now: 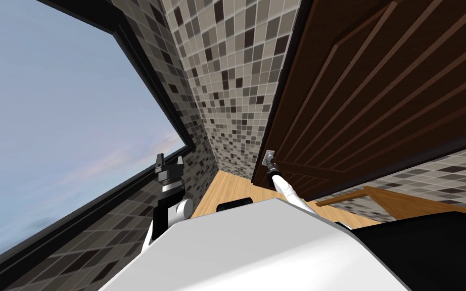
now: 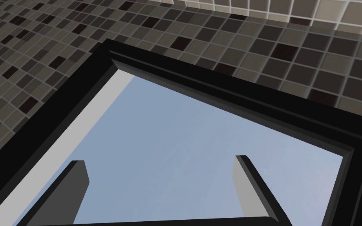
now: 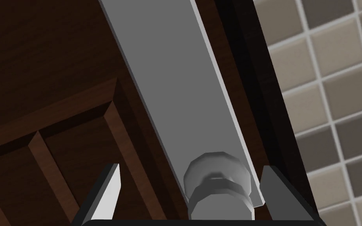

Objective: Pull the door open

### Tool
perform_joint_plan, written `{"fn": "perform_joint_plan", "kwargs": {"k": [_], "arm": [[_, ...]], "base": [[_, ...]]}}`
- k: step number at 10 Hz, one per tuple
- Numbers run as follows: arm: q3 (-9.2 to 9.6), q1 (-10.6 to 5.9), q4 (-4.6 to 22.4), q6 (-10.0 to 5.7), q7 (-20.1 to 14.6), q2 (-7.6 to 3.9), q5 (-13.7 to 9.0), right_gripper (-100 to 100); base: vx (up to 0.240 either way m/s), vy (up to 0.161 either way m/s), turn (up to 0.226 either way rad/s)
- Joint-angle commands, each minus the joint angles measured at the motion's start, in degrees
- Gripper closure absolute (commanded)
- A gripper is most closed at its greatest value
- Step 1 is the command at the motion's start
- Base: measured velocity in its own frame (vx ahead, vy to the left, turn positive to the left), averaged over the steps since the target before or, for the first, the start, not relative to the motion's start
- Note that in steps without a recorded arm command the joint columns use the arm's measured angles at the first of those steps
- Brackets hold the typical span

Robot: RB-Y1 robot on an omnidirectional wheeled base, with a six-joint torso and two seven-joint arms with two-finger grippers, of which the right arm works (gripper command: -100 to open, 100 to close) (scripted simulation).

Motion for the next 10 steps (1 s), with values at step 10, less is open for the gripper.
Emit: {"fn": "perform_joint_plan", "kwargs": {"k": [10], "arm": [[2.92, 4.39, -3.07, 6.25, -1.18, -3.79, 17.37, -100]], "base": [[-0.052, 0.045, -0.012]]}}
